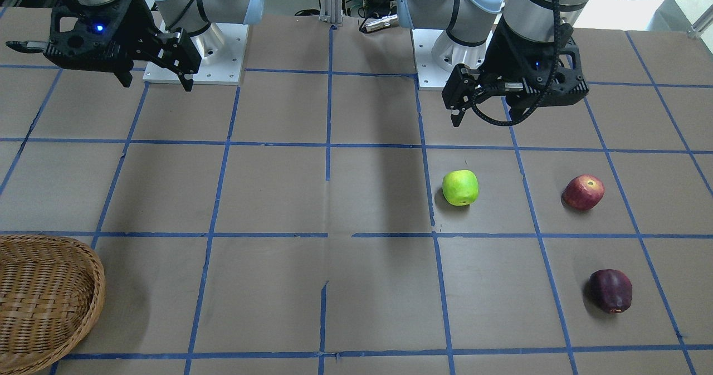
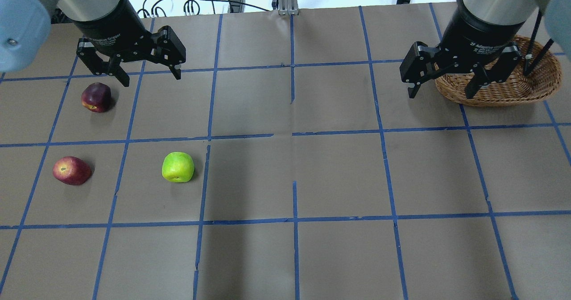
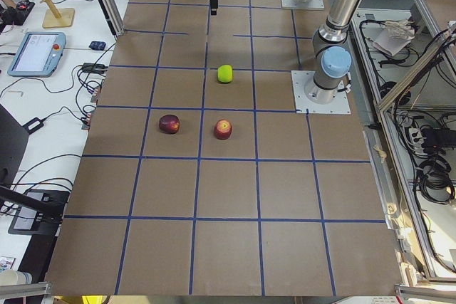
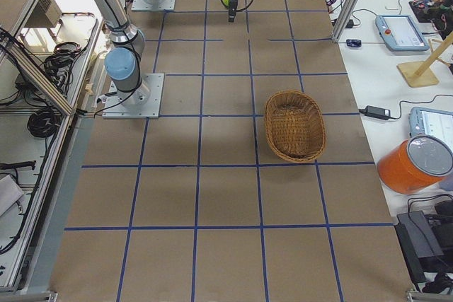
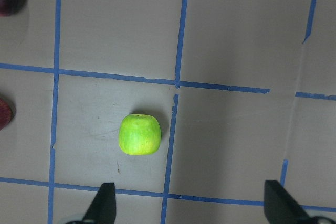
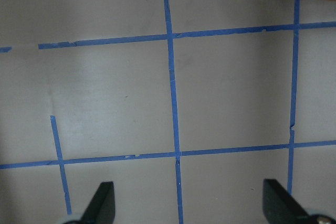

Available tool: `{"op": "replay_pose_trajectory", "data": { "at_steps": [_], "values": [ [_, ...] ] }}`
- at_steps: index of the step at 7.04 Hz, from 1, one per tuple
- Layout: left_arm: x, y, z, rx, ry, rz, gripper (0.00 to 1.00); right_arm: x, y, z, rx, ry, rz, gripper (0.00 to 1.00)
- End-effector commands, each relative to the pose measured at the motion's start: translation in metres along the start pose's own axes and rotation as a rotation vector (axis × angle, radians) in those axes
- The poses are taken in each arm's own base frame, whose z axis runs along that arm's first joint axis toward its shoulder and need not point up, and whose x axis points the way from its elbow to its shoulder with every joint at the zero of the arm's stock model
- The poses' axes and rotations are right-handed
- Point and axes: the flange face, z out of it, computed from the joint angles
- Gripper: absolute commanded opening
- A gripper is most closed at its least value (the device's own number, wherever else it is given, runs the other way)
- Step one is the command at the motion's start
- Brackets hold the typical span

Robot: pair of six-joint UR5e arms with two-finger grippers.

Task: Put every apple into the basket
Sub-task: 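Reach the left gripper down and grasp the green apple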

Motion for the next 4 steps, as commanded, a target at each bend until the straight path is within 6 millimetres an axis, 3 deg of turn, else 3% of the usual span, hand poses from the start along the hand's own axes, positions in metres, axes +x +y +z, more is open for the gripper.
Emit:
{"op": "replay_pose_trajectory", "data": {
  "at_steps": [1,3,4],
  "values": [
    [0.0,0.003,-0.002,0.002,0.0,0.003,1.0,0.001,0.0,-0.001,0.002,0.004,0.001,1.0],
    [-0.003,0.01,-0.001,-0.006,0.001,0.034,1.0,0.007,0.0,0.0,0.0,0.069,0.001,1.0],
    [-0.01,0.013,0.022,-0.047,-0.003,0.112,1.0,0.006,0.0,-0.001,0.001,0.057,0.001,1.0]
  ]
}}
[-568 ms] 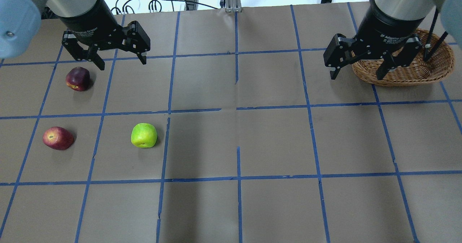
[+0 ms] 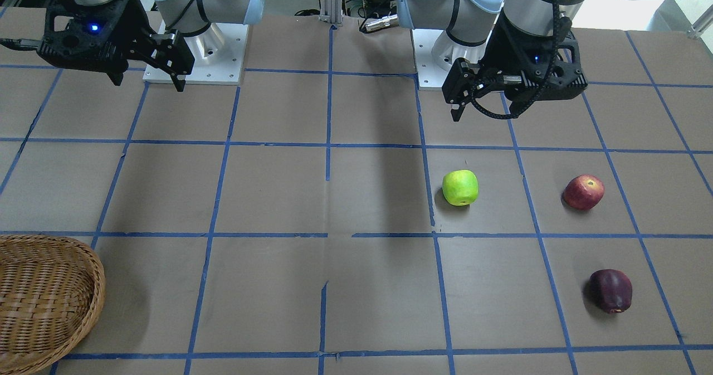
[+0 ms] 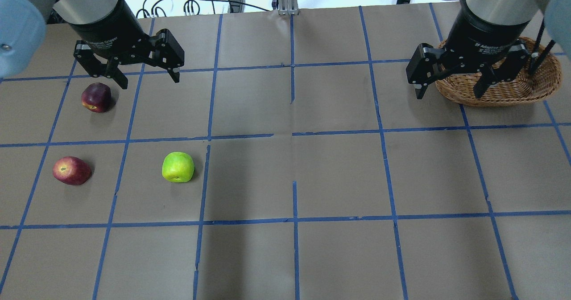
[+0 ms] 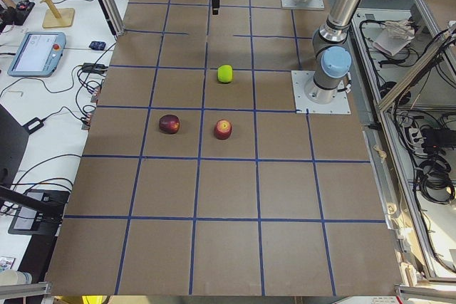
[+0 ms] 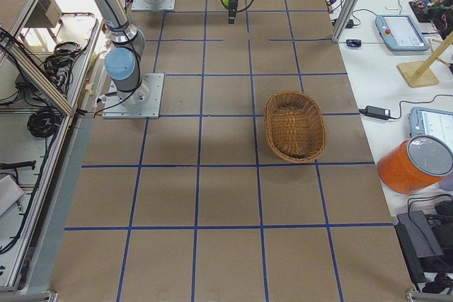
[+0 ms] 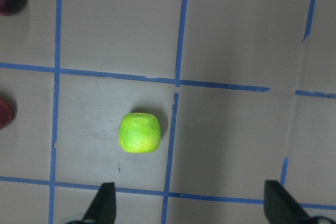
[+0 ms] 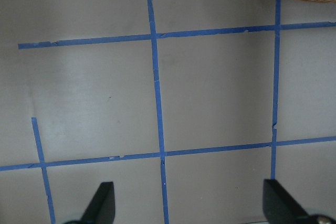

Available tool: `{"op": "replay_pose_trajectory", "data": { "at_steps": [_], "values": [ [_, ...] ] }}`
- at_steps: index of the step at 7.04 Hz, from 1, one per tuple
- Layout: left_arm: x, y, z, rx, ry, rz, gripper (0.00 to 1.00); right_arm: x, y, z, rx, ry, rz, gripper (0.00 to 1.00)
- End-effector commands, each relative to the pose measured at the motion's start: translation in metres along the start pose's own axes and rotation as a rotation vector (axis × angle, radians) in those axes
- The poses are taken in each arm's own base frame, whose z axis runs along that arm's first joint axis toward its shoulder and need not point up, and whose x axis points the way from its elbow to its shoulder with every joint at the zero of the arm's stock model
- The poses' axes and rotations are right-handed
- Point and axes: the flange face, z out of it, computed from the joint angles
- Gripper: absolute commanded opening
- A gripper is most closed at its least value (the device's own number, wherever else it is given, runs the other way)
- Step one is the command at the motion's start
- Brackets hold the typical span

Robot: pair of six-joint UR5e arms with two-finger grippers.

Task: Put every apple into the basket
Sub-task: 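Reach the left gripper down and grasp the green apple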

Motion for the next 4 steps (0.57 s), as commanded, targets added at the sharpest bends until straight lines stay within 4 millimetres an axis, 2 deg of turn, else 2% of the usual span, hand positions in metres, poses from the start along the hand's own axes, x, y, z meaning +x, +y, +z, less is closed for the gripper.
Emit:
{"op": "replay_pose_trajectory", "data": {
  "at_steps": [1,2,3,4],
  "values": [
    [-0.015,0.0,0.057,-0.049,-0.005,0.111,1.0,-0.001,0.001,-0.001,0.002,-0.004,0.002,1.0],
    [-0.022,0.002,0.1,-0.052,-0.011,0.101,1.0,-0.001,0.001,-0.002,0.004,-0.006,0.002,1.0],
    [-0.044,0.003,0.147,-0.08,-0.007,0.056,1.0,-0.001,0.002,-0.002,0.002,-0.007,0.002,1.0],
    [-0.061,0.006,0.185,-0.071,-0.007,0.016,1.0,-0.003,0.002,-0.001,-0.003,-0.019,0.0,1.0]
  ]
}}
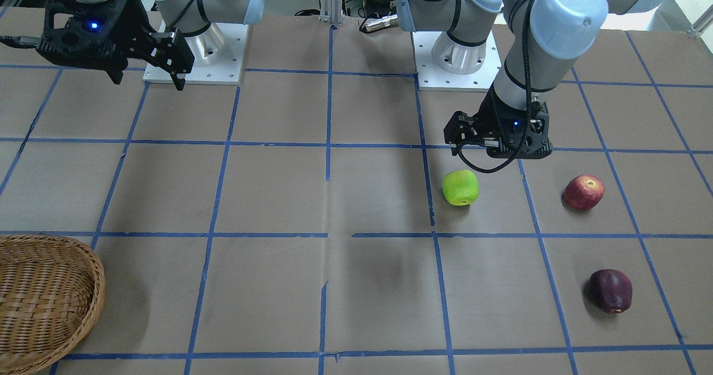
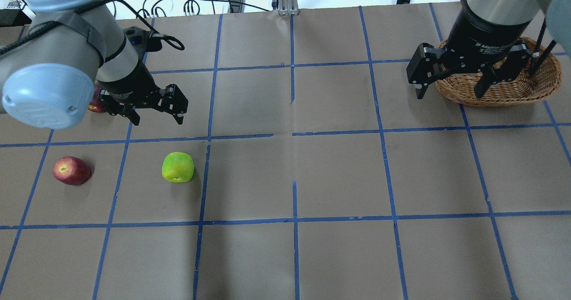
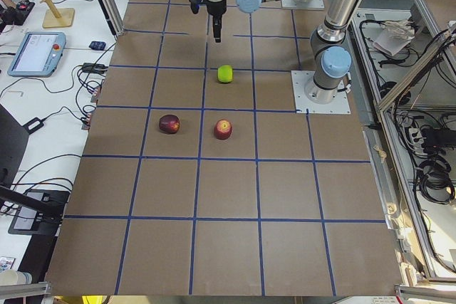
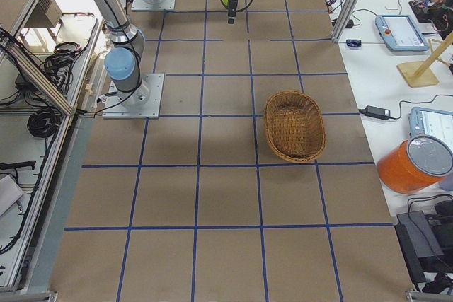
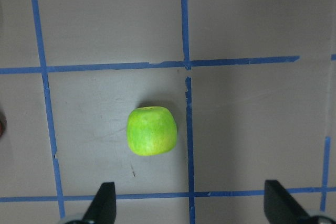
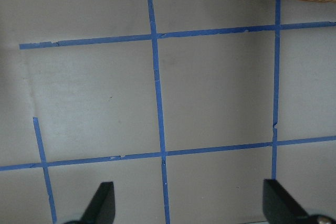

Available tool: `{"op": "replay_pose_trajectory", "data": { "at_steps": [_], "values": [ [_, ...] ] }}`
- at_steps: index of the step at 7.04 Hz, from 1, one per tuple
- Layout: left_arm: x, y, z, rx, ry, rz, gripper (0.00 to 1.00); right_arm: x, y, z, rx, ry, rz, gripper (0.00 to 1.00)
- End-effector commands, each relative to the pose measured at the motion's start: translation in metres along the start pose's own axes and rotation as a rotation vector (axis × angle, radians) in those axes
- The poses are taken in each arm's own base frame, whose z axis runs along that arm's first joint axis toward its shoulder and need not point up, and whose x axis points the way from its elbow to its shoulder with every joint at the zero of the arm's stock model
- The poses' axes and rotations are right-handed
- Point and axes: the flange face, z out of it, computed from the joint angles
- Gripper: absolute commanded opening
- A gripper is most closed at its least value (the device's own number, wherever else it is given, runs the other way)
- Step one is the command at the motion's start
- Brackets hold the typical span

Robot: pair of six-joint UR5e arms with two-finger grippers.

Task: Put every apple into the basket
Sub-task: 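Reach the left gripper down and grasp the green apple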

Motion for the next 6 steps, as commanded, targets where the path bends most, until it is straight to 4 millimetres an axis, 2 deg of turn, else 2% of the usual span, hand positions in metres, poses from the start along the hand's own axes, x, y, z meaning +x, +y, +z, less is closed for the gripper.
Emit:
{"op": "replay_pose_trajectory", "data": {
  "at_steps": [1,2,3,4,5,6],
  "values": [
    [-0.02,0.006,0.092,0.008,0.002,-0.047,1.0,-0.009,0.002,-0.002,-0.004,-0.079,0.004,1.0],
    [-0.018,0.019,0.13,-0.025,0.006,-0.053,1.0,-0.008,0.001,-0.001,-0.008,-0.076,-0.001,1.0],
    [-0.018,0.018,0.154,-0.018,0.005,-0.052,1.0,-0.009,0.002,0.0,-0.01,-0.076,-0.003,1.0],
    [-0.019,0.014,0.171,-0.032,0.004,-0.044,1.0,-0.009,0.002,0.001,-0.011,-0.076,-0.003,1.0],
    [-0.018,0.011,0.179,-0.038,0.006,-0.042,1.0,-0.009,0.002,0.001,-0.013,-0.074,0.0,1.0],
    [-0.018,0.009,0.179,-0.032,0.005,-0.039,1.0,-0.009,0.002,0.001,-0.015,-0.074,0.011,1.0]
  ]
}}
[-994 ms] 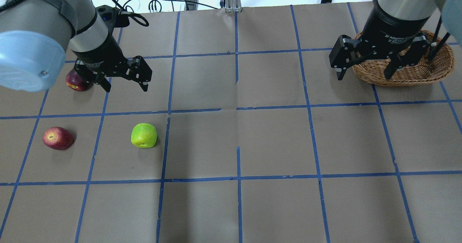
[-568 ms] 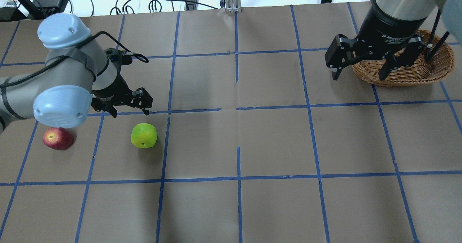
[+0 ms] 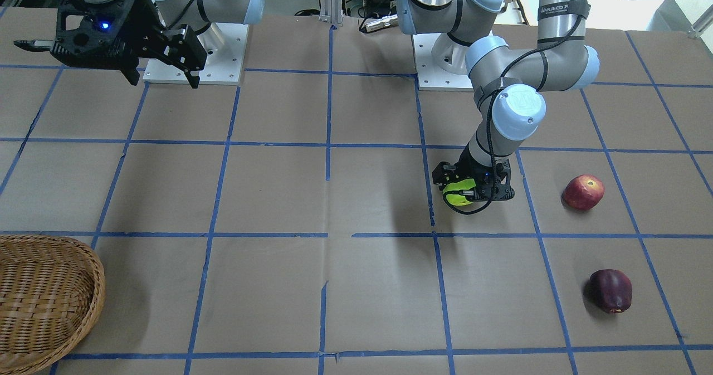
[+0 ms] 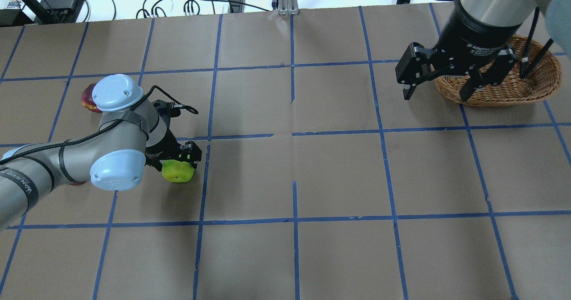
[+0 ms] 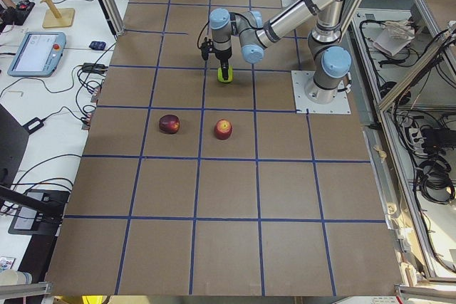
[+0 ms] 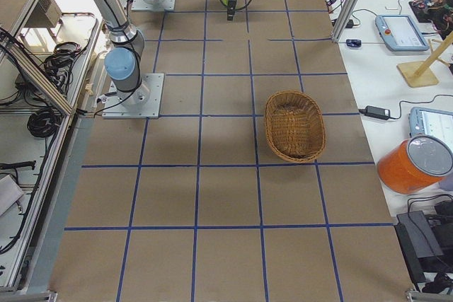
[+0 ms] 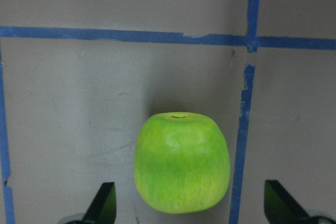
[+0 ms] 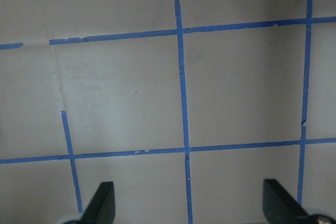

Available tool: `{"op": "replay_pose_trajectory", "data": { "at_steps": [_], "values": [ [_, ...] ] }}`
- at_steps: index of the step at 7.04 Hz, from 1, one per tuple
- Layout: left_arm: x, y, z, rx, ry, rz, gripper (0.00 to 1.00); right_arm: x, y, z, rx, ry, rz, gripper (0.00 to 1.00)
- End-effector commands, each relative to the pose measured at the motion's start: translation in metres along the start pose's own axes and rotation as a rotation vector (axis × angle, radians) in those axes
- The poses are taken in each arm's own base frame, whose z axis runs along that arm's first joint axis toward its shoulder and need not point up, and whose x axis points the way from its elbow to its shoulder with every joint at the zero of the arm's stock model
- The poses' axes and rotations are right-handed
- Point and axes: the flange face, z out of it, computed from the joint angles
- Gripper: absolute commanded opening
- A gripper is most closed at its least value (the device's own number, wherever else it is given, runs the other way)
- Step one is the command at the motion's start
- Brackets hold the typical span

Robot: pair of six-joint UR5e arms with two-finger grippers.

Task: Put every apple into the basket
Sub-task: 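Carry the green apple to the table center and release it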

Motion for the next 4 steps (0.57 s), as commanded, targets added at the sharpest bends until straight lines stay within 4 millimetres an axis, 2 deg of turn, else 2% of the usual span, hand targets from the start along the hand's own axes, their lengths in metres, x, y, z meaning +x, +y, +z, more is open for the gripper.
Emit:
{"op": "replay_pose_trajectory", "data": {
  "at_steps": [1,2,3,4],
  "values": [
    [0.0,-0.008,0.0,0.013,-0.001,-0.004,0.49,0.0,-0.001,0.001,-0.002,0.0,0.009,1.0],
    [0.002,-0.013,-0.005,0.017,0.002,-0.018,0.3,0.0,-0.001,0.001,0.0,0.002,0.009,1.0],
    [0.012,-0.016,-0.01,0.028,0.011,-0.082,0.26,0.0,-0.001,0.001,0.0,0.003,0.009,1.0],
    [0.032,-0.023,-0.024,0.045,0.074,-0.145,0.25,0.0,-0.002,0.002,-0.003,0.004,0.008,1.0]
  ]
}}
